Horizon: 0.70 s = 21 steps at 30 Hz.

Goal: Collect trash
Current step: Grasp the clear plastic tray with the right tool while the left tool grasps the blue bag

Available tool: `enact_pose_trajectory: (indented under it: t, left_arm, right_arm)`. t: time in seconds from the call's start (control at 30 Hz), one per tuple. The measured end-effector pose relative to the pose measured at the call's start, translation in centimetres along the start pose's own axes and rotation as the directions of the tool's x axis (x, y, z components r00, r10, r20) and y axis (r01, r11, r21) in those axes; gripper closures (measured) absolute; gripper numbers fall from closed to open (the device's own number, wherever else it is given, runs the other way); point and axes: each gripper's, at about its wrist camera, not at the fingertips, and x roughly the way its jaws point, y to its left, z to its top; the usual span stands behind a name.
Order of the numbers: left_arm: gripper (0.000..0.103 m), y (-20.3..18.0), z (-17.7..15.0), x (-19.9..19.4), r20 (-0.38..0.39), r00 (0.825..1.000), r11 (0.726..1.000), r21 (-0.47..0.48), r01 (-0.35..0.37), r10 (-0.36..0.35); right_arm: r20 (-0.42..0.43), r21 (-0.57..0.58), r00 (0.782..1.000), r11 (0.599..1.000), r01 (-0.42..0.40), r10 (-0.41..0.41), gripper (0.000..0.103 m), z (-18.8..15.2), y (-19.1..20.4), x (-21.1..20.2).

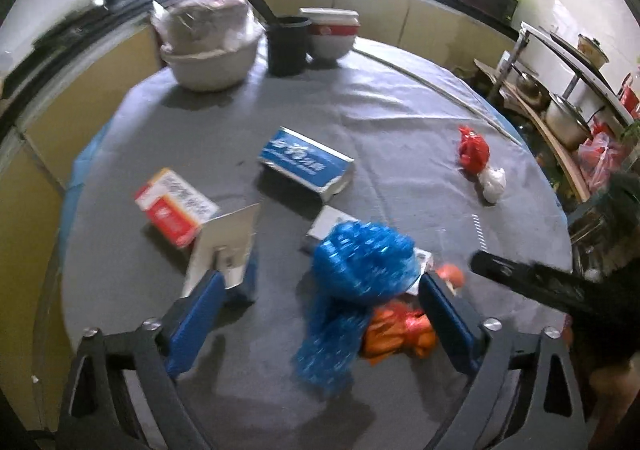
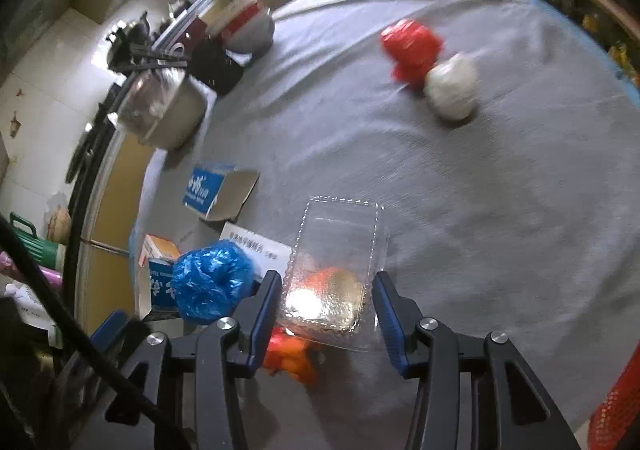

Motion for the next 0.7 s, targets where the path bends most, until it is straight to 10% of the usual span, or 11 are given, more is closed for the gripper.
enact_pose_trajectory:
  t: [0.17, 0.7]
  left_arm:
    - [0.048, -0.9, 1.4, 3.8, -0.110, 0.993, 0.998, -0.035, 0.046, -0.050]
    - [0.096, 0.0, 0.9, 1.7, -0.033, 0.993, 0.992, -0.070, 0.108, -0.110]
  right_arm:
    - [0.038, 0.026, 0.998, 0.998, -0.055, 0.054, 0.054, -0.5, -2.0, -2.5]
    - [0.160, -0.061, 0.982, 0.994, -0.087, 0.096, 0.054, -4.6, -3.6, -7.8]
